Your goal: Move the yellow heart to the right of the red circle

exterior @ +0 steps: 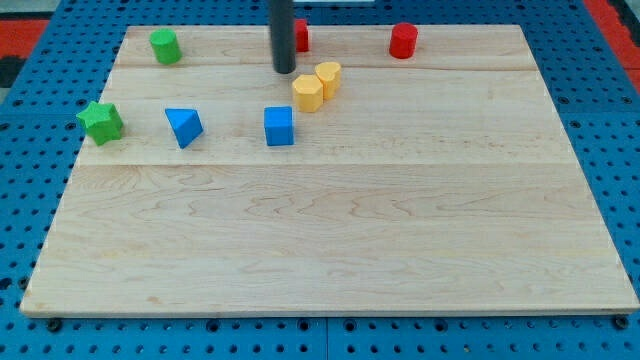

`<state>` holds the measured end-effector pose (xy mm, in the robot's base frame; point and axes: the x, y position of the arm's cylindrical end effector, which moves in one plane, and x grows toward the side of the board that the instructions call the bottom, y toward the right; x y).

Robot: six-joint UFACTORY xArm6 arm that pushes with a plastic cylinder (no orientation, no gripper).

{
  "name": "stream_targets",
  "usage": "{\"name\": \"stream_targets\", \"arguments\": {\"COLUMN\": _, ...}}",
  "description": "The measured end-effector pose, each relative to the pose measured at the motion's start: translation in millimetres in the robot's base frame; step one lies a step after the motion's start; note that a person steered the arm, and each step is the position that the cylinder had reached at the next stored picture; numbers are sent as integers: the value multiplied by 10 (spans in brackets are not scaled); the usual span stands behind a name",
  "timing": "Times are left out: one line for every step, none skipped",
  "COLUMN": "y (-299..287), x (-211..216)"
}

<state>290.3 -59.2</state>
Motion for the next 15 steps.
{"name": "stream_targets", "arguments": {"y": 532, "x": 437}}
{"name": "stream_targets", "arguments": {"y": 874, "x": 177}}
{"name": "stream_targets", "arguments": {"y": 539, "x": 13}}
{"name": "stream_targets", "arguments": {"y": 315, "x": -125}}
{"name": "stream_targets", "arguments": {"y": 702, "x": -135}}
{"name": "stream_targets", "arguments": {"y": 769, "x": -139}}
{"name": "stream_targets", "arguments": {"y": 418, "x": -282}}
{"name": "stream_targets", "arguments": {"y": 657, "x": -446}}
{"name": "stream_targets", "arguments": {"y": 1389, "x": -140}}
{"name": "stream_targets", "arguments": {"y": 2226, "x": -97}}
{"name": "stream_targets", "arguments": {"y": 2331, "x": -356}}
{"name": "stream_targets", "arguments": {"y": 2217, "x": -406}}
{"name": "stream_targets", "arguments": {"y": 2052, "x": -405}}
{"name": "stream_targets", "arguments": {"y": 1397, "x": -180}}
{"name": "stream_targets", "arguments": {"y": 1070, "x": 42}}
